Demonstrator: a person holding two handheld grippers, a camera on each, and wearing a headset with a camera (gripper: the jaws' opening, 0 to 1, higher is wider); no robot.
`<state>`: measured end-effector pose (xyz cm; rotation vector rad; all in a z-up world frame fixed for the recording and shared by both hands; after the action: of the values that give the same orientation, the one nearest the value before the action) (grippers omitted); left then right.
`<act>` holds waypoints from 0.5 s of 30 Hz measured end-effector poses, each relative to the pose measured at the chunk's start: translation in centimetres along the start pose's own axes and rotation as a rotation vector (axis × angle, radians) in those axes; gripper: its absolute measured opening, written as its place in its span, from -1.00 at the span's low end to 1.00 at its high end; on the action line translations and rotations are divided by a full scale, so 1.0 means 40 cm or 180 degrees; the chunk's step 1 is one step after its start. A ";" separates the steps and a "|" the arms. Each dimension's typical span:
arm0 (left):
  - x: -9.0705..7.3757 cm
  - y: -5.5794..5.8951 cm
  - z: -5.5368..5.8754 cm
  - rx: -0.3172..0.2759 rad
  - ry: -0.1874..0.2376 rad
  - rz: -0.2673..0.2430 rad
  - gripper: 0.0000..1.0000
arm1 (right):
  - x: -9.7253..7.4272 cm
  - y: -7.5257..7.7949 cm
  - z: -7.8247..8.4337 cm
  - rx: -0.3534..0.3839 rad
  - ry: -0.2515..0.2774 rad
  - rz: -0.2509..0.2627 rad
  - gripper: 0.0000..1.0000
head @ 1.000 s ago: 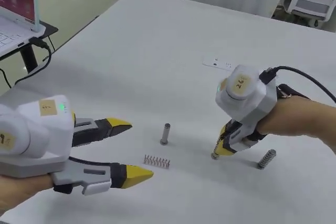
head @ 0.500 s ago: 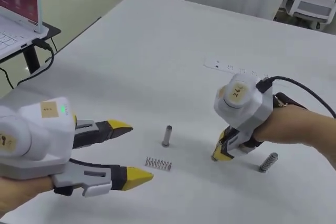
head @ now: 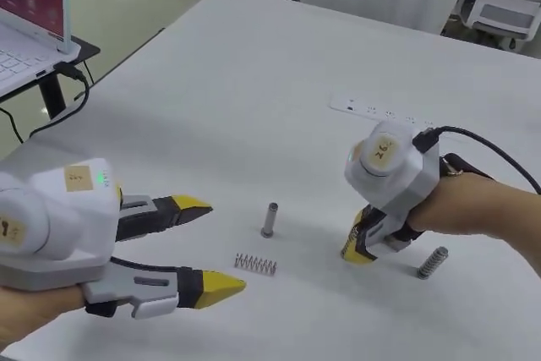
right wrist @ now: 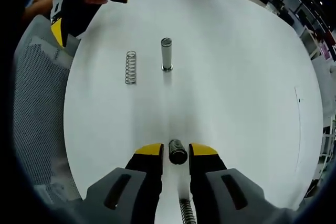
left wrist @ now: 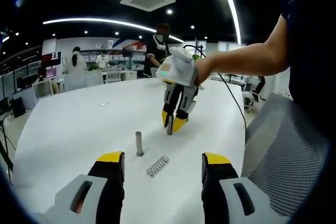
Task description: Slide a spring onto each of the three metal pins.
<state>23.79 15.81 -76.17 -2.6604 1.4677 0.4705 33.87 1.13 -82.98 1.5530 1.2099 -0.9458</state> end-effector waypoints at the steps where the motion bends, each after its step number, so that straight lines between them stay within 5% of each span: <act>1: 0.000 0.000 0.000 0.0001 0.0000 0.0000 0.09 | -0.001 0.001 -0.001 0.0003 0.0007 0.0007 -0.63; 15: 0.001 -0.002 0.003 0.0008 -0.0005 0.0000 0.08 | -0.033 0.000 -0.046 -0.0145 0.0146 0.0100 -0.50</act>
<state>23.84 15.83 -76.31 -2.6573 1.4669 0.4703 33.65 2.52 -81.23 1.5606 1.2273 -0.8607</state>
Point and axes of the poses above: the centre of the closed fingertips' face, and the gripper's own axes: x roughly forward along the fingers, y roughly to its right, z roughly out of its underside, the point moved 2 cm from there along -x, roughly backward along the fingers, and after that the axes turned 9 degrees about z, right-handed, at the moved point
